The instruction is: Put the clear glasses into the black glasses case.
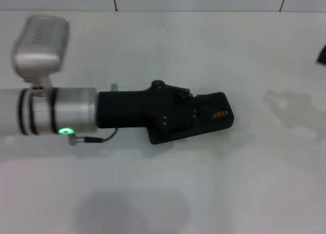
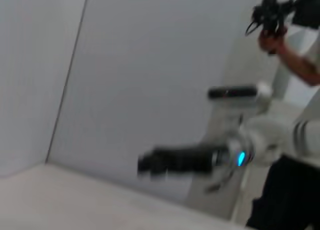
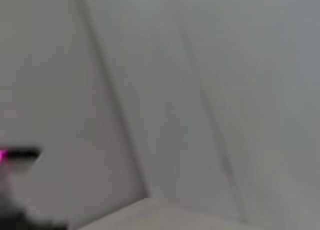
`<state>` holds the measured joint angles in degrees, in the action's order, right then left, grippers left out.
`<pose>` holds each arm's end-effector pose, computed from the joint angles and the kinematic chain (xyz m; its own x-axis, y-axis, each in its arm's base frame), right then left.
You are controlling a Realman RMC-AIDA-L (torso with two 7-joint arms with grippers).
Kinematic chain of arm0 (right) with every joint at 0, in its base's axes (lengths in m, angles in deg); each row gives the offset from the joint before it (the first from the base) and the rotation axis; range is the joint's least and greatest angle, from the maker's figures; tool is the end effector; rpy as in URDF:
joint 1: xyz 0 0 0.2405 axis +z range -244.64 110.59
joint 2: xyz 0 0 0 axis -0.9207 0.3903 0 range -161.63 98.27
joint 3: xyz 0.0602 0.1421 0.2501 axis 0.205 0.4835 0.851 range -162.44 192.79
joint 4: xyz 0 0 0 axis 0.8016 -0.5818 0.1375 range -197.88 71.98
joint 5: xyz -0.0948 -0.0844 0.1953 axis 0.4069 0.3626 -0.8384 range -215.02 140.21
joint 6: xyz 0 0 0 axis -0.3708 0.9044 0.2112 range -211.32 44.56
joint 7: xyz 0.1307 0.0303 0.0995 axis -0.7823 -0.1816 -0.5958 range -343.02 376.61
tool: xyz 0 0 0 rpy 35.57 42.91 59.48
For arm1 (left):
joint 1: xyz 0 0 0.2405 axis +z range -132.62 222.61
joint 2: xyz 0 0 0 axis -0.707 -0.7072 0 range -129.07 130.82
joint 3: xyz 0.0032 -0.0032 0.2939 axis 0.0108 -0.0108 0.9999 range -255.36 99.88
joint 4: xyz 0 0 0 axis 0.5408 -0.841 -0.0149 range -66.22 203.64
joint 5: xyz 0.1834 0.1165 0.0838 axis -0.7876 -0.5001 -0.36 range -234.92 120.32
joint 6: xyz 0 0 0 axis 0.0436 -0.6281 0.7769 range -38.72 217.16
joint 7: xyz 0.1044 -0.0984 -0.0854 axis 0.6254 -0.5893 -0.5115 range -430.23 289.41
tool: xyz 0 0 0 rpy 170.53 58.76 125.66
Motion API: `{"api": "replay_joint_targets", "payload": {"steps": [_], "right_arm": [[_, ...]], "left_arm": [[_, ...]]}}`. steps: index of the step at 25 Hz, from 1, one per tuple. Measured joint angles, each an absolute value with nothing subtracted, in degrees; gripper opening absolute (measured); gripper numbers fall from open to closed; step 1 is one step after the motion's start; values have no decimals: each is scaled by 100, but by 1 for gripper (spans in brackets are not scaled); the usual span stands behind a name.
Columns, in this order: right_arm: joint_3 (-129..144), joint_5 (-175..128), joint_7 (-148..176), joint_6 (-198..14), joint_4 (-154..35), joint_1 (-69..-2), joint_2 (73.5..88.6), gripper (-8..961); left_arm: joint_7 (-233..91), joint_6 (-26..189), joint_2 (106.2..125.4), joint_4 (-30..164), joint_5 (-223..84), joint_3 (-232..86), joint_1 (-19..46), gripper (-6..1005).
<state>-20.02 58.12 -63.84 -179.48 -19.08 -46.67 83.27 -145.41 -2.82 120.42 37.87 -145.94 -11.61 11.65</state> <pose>0.3233 0.3487 0.0620 0.6454 -0.1954 -0.7385 -0.5471 -0.7930 -0.2682 -0.2135 0.3524 -0.0900 0.7357 0.2625 0.6244 0.2477 -0.9623 0.1127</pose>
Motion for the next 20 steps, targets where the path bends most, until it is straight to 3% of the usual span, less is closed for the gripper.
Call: {"api": "replay_joint_targets", "payload": {"steps": [6,8,11,17,20], "right_arm": [[-2992,5593,-5876,-18579,-2052,-4474,8419,176],[-3202,5442,-5859,-18743,-2104,-4429,8420,177],[-3728,5102,-5818,-18970,-2224,-4341,8425,289],[-4444,4655,-5757,-18944,-2241,-4301,8432,532],[-4548,4642,-5757,-18943,-2258,-4225,8437,648]], "left_arm": [[-16166,-1258,11760,2244,-14247,-1174,1749,216],[-16057,-1570,11665,2184,-13988,-1206,1877,272],[-15755,-1727,11579,2278,-13759,-1455,2139,356],[-15642,-1734,11542,2500,-13903,-1742,2382,581],[-15618,-1742,11556,2503,-14069,-1712,2391,644]]}}
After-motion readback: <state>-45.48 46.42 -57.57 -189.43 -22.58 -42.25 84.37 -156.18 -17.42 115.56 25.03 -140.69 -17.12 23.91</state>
